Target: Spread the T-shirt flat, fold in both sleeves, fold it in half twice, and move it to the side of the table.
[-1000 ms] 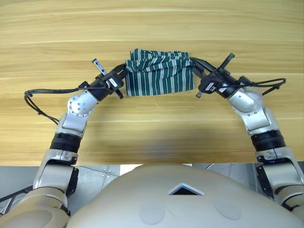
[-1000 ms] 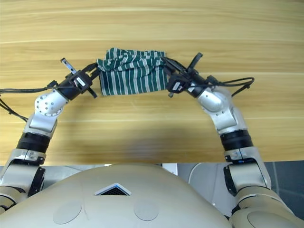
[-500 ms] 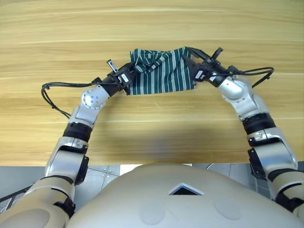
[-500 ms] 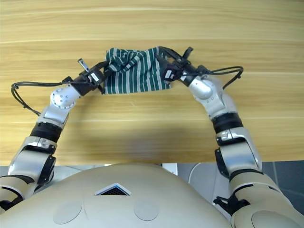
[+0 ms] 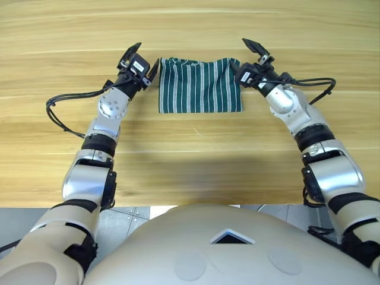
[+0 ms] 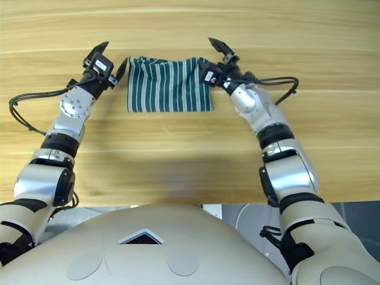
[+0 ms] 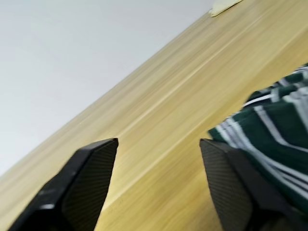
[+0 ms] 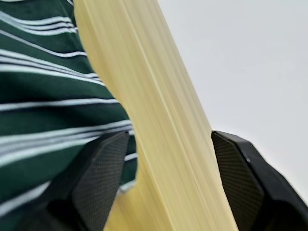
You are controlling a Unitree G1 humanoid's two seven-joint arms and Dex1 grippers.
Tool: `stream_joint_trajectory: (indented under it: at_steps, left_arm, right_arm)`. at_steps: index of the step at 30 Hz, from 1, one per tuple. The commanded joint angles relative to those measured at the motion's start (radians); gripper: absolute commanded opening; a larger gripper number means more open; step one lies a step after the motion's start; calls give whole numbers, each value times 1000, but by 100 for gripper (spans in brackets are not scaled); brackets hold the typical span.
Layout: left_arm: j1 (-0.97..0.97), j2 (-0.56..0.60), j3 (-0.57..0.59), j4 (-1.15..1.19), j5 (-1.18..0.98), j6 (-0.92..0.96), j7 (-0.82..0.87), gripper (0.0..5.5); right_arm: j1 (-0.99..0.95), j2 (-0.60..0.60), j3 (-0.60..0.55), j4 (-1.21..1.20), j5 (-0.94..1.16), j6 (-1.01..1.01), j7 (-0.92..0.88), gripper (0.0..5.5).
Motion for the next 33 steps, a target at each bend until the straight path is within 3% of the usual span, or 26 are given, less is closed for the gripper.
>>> stream_joint_trajectory:
  at_steps: [1, 12, 17, 20, 23, 27, 33]
  left_arm:
    - [-53, -29, 6, 105, 8, 9, 35, 380]
    - [-69, -26, 101, 233, -59, -2, 123, 537]
    - [-42, -23, 163, 236, -104, -14, 133, 537]
    - [-19, -21, 225, 231, -160, -28, 150, 537]
    - [-3, -30, 267, 226, -195, -45, 166, 537]
    - [-6, -55, 293, 231, -215, -50, 183, 537]
    - [3, -68, 309, 237, -220, -47, 190, 537]
  right_arm:
    - [-61, 29, 22, 91, -18, 17, -26, 316]
    - [-121, 60, 10, 290, 15, 108, -65, 316]
    - [-89, 78, -39, 186, 91, -53, -79, 316]
    - [-6, 124, -84, -111, 272, -147, 18, 316]
    - [79, 200, -47, -336, 412, -81, 155, 316]
    - [65, 288, -10, -224, 385, 62, 214, 316]
    - [71, 354, -55, -105, 449, 223, 300, 316]
